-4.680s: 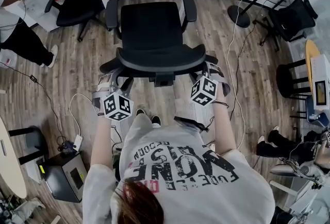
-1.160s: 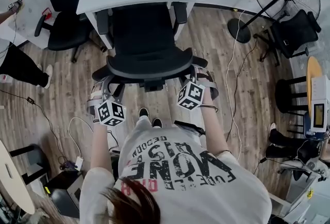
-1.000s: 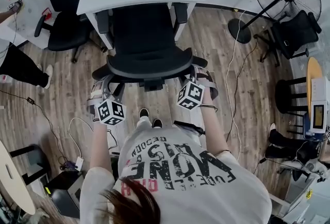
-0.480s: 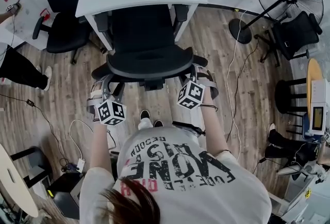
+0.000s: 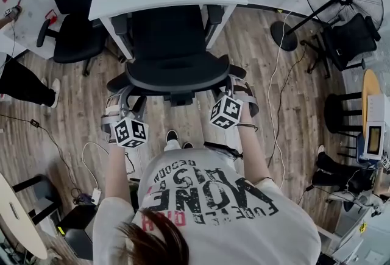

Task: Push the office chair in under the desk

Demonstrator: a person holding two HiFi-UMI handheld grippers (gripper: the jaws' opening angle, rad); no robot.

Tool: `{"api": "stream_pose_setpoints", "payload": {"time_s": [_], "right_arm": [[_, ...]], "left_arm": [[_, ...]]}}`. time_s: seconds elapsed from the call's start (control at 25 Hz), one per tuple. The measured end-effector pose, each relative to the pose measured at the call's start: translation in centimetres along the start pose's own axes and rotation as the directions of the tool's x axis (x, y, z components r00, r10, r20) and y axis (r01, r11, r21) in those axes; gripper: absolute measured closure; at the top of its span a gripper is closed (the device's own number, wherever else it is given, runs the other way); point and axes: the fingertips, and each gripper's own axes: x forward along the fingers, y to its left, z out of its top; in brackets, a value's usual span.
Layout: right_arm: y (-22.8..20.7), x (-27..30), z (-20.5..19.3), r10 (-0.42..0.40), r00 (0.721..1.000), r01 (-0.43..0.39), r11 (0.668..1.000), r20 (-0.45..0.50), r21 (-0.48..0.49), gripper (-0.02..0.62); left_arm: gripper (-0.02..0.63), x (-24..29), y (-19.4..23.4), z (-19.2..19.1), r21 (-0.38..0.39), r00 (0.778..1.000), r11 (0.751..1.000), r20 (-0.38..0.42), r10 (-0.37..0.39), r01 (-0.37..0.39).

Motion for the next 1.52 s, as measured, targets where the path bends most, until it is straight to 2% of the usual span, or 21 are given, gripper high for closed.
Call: {"api": "stream_pose_setpoints", "payload": {"time_s": [1.0, 1.52], "right_arm": [[-1.8, 2.4, 1.6, -0.011, 1.000, 0.012, 1.000, -0.004, 0.010, 0.382], [-4.2, 4.8, 2.7, -0.006, 1.000, 0.006, 1.000, -0.004, 0.004, 0.382]], "left_arm": [[0.385, 2.3, 2.6, -1.3, 0.008, 1.000, 1.000, -0.007, 0.005, -0.004], [0.383, 4.5, 5.0, -1.7, 0.012, 1.000, 1.000, -0.009, 0.012, -0.012]]}}
